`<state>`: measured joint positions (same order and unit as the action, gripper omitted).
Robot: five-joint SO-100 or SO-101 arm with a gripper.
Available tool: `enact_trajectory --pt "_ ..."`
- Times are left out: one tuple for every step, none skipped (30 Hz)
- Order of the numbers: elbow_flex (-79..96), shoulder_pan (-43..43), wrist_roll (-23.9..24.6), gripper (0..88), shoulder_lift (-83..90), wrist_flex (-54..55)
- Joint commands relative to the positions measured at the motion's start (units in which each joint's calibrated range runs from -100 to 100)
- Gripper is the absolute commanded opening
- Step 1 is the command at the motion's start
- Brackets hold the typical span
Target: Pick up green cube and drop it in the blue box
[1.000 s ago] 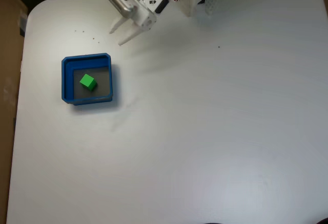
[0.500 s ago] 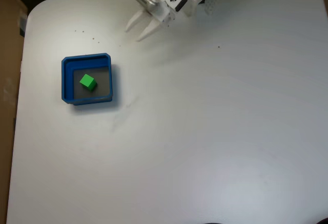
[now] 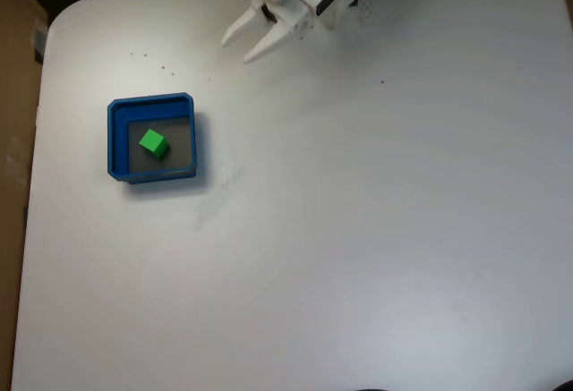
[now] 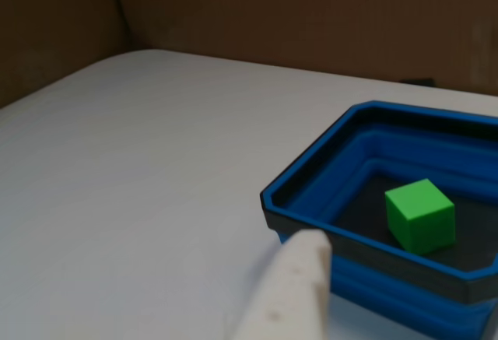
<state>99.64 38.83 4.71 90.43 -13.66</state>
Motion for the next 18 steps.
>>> enact_trajectory --pt "0.36 -0.47 0.1 22.7 7.73 -2.53" --pt "0.36 -1.12 0.1 22.7 8.99 -4.1" --pt "0.36 -2.13 0.05 22.7 9.57 -5.66" --pt "0.36 -3.43 -0.15 22.7 9.49 -6.98" --pt "0.36 -4.95 -0.15 22.7 9.24 -8.22" --pt "0.36 -6.68 0.0 22.7 9.24 -9.45" --pt "0.27 -8.34 0.0 22.7 9.24 -10.61" --pt "0.27 -9.93 -0.15 22.7 9.24 -11.68" --pt "0.27 -11.38 -0.15 22.7 9.24 -12.67" --pt "0.27 -12.82 -0.2 22.7 9.24 -13.49" --pt "0.27 -14.27 -0.24 22.7 9.24 -14.15" --pt "0.27 -15.64 -0.24 22.7 9.24 -14.65" --pt "0.27 -17.01 -0.24 22.7 9.24 -14.81" --pt "0.27 -18.39 -0.24 22.7 9.24 -14.81" --pt "0.27 -19.98 -0.24 22.7 9.24 -14.81" --pt "0.27 -21.56 -0.29 22.7 9.24 -14.81" --pt "0.27 -23.08 -0.29 22.7 9.15 -14.81" --pt "0.18 -24.74 -0.34 22.7 9.15 -14.81"
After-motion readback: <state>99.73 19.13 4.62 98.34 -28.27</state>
